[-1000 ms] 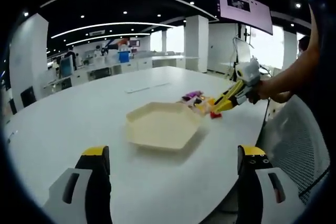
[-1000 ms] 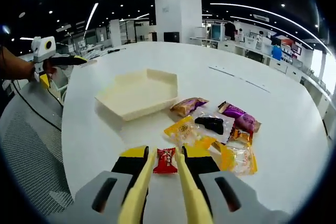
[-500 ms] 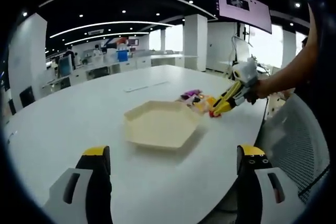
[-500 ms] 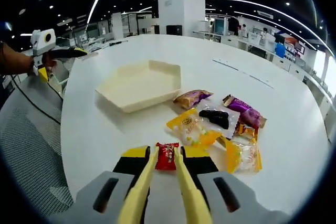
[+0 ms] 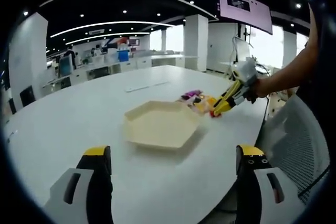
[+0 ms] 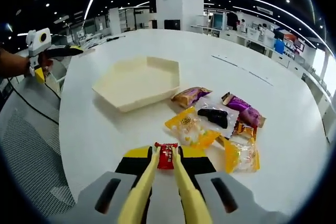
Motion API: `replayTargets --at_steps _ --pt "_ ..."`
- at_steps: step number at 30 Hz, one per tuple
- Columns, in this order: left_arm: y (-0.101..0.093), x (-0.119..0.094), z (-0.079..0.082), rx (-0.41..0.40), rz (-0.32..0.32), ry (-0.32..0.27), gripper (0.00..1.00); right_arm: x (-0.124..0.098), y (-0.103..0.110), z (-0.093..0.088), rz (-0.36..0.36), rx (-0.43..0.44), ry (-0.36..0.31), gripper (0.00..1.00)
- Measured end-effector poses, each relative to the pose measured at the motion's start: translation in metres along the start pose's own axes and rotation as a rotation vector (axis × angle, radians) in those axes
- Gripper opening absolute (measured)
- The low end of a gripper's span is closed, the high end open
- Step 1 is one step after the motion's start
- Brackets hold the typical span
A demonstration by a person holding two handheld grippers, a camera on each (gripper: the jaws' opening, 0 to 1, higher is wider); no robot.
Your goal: Place the target food into the container with the food tongs after gripping and lifting it, then release it inside without dropping or visibly crushing the food.
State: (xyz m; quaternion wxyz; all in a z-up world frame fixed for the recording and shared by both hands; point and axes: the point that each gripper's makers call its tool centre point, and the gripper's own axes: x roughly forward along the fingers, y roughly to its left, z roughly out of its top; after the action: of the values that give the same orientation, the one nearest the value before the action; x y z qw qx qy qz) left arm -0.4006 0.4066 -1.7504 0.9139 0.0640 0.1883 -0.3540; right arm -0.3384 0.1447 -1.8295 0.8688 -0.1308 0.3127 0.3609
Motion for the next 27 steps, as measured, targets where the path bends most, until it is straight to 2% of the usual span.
replayTargets --at_steps 12,21,27 --pt "0.001 0.0 0.001 -0.003 0.006 -0.005 0.94 -0.012 -0.003 0.013 -0.003 -0.008 -0.007 0.18" --pt "0.001 0.0 0.001 -0.007 0.006 -0.007 0.95 -0.027 -0.007 0.042 -0.014 -0.058 -0.027 0.19" --pt "0.001 -0.001 0.001 -0.009 0.007 -0.01 0.95 -0.038 -0.015 0.064 -0.022 -0.049 -0.054 0.18"
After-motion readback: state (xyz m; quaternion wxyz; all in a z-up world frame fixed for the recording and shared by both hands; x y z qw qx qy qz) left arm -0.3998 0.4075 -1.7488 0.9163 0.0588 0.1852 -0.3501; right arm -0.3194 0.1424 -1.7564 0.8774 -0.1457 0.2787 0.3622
